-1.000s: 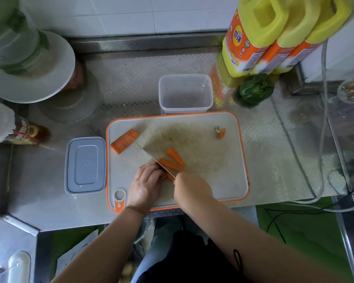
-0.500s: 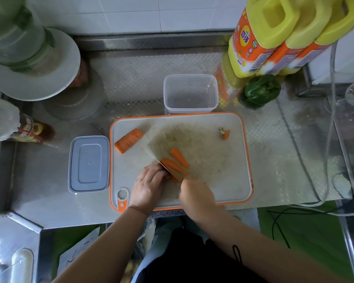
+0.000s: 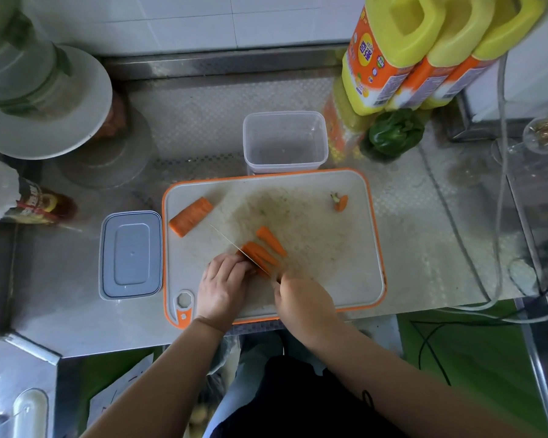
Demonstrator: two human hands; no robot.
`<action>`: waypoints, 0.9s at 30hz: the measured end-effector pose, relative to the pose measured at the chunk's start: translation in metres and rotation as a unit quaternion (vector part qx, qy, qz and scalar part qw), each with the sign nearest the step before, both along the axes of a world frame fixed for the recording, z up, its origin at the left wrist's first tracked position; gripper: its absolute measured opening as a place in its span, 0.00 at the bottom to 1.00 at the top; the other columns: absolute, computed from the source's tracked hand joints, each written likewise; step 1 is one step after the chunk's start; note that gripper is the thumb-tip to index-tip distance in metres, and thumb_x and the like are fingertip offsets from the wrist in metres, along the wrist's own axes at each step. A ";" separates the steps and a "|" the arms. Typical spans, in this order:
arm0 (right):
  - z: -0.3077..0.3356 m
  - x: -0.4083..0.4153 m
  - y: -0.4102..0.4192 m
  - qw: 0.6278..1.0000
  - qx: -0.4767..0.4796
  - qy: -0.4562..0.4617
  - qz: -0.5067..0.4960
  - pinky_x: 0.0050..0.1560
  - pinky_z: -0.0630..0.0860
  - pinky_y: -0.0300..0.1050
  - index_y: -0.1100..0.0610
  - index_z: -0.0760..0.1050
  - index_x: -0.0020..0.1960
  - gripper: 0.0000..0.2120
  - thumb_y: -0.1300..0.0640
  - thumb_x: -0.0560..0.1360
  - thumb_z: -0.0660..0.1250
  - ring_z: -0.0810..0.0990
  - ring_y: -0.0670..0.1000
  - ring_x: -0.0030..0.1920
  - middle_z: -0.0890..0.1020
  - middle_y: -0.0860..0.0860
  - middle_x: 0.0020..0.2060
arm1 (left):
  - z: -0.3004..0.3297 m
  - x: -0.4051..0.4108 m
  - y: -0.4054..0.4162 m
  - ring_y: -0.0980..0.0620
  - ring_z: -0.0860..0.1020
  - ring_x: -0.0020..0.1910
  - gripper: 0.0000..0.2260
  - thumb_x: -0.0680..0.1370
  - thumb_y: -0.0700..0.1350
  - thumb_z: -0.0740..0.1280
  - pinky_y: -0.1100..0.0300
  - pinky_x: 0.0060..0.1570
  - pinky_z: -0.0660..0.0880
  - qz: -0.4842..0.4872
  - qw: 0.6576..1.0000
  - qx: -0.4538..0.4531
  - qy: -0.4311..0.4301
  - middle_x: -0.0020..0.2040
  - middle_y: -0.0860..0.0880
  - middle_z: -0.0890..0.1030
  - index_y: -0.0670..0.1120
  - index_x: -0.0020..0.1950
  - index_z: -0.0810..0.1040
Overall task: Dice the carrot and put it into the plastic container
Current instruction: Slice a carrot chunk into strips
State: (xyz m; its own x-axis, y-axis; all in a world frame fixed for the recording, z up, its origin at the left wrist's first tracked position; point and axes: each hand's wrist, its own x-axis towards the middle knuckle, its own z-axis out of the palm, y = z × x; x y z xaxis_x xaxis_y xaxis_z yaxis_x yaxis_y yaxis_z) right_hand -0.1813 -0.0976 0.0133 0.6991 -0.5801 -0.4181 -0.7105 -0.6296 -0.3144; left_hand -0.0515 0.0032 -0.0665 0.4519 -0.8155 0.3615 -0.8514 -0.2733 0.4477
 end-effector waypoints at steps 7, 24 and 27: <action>0.017 -0.001 0.008 1.000 -0.023 -0.002 0.005 0.26 0.61 0.40 0.58 0.77 0.43 0.12 0.50 0.78 0.63 0.80 0.52 0.31 0.80 0.53 0.31 | 0.005 -0.001 0.000 0.42 0.74 0.52 0.08 0.78 0.36 0.62 0.53 0.55 0.73 -0.013 1.000 -0.007 0.005 0.48 0.42 0.80 0.38 0.48 0.81; 0.032 0.031 -0.009 0.990 0.078 0.118 -0.021 0.49 0.74 0.48 0.59 0.73 0.60 0.10 0.60 0.80 0.59 0.79 0.57 0.53 0.80 0.55 0.52 | -0.002 0.003 0.003 0.42 0.76 0.52 0.05 0.74 0.32 0.68 0.51 0.54 0.75 -0.017 0.999 -0.005 0.035 0.48 0.43 0.81 0.39 0.46 0.82; 0.031 0.038 -0.010 0.987 0.074 0.141 -0.019 0.50 0.75 0.49 0.59 0.74 0.59 0.11 0.63 0.78 0.60 0.79 0.58 0.54 0.80 0.56 0.53 | 0.000 0.003 0.003 0.42 0.76 0.52 0.05 0.73 0.32 0.71 0.52 0.56 0.74 -0.021 0.999 -0.001 0.044 0.49 0.43 0.81 0.39 0.47 0.82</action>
State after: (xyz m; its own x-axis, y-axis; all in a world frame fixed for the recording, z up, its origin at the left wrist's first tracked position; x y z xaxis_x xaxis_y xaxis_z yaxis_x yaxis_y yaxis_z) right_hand -0.1433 -0.1072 0.0439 0.5216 -0.5218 -0.6750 -0.8054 -0.5623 -0.1876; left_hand -0.0486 0.0060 -0.0669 0.4471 -0.8339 0.3235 -0.8196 -0.2371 0.5216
